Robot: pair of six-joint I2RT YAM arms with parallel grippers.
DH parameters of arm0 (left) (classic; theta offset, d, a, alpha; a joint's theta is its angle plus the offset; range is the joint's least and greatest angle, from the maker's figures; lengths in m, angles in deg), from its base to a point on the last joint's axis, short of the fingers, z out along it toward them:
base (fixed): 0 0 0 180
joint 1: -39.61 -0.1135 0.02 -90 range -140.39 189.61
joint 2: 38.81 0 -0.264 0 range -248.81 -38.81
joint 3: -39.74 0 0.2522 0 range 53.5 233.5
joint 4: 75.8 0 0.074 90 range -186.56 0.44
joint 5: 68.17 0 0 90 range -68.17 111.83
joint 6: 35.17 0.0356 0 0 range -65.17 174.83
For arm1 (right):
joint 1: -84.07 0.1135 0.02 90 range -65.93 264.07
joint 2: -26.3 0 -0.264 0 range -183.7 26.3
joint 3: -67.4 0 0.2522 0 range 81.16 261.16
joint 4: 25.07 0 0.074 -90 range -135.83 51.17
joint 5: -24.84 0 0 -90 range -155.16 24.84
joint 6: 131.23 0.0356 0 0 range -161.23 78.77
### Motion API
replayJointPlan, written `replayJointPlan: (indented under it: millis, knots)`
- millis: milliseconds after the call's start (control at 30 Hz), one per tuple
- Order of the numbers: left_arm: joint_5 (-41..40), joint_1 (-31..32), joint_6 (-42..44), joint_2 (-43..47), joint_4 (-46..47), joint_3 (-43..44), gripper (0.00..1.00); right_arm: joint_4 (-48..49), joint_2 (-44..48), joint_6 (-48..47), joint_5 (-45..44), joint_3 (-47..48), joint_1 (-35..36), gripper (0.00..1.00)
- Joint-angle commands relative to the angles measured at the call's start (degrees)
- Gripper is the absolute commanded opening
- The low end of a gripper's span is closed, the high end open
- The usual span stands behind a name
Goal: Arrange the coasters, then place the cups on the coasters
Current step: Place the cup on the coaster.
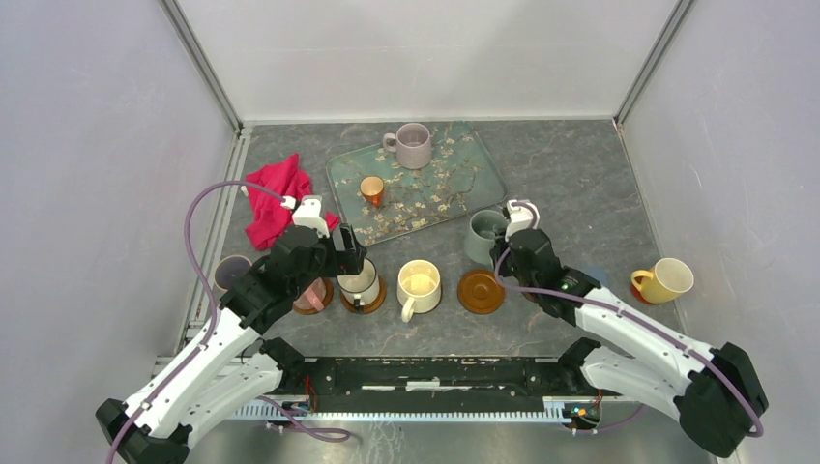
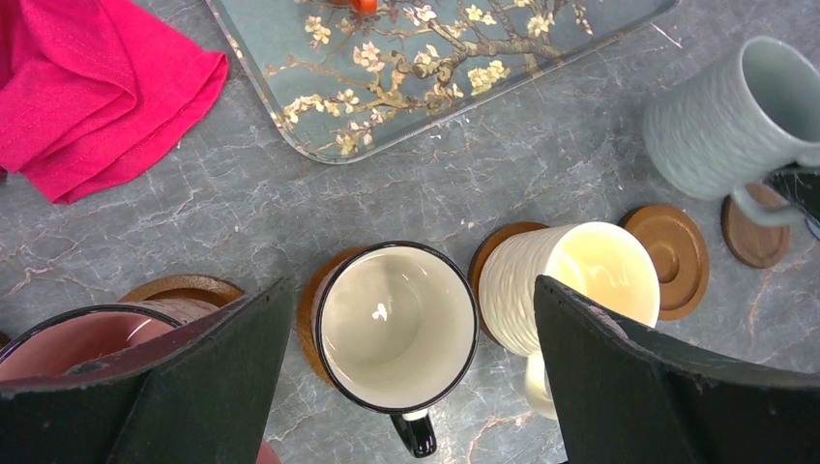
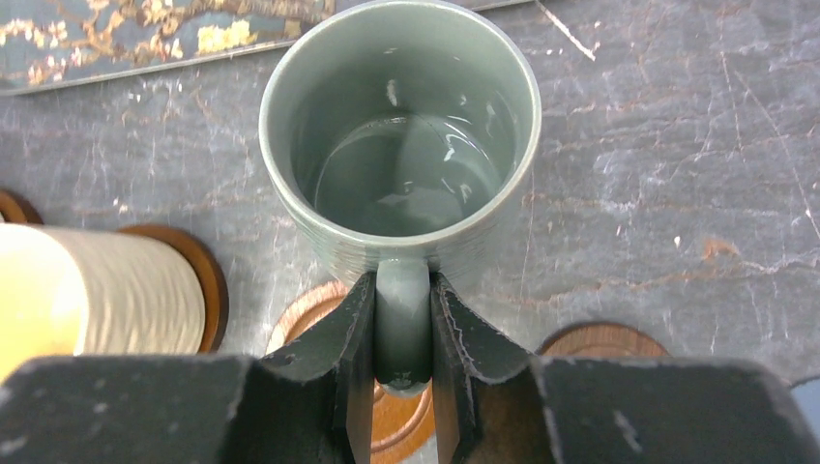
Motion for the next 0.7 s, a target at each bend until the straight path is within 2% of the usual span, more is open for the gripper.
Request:
replayJointPlan:
  millis: [0, 333, 667]
  knots:
    - [-1.6, -0.2, 1.9, -0.6, 1.3, 0.1, 1.00, 1.2, 5.4, 2.2, -3.1, 0.2, 3.3, 0.00]
    - [-0.4, -0.1, 0.5, -3.4, 3.6, 0.3, 1.00, -7.0, 14.2, 5.0, -5.8, -2.7, 11.1, 0.00]
    - [-0.2, -0.2, 0.7, -7.1, 4.4, 3.2, 1.00, -7.8, 17.1, 7.3, -10.4, -7.1, 18.8, 0.00]
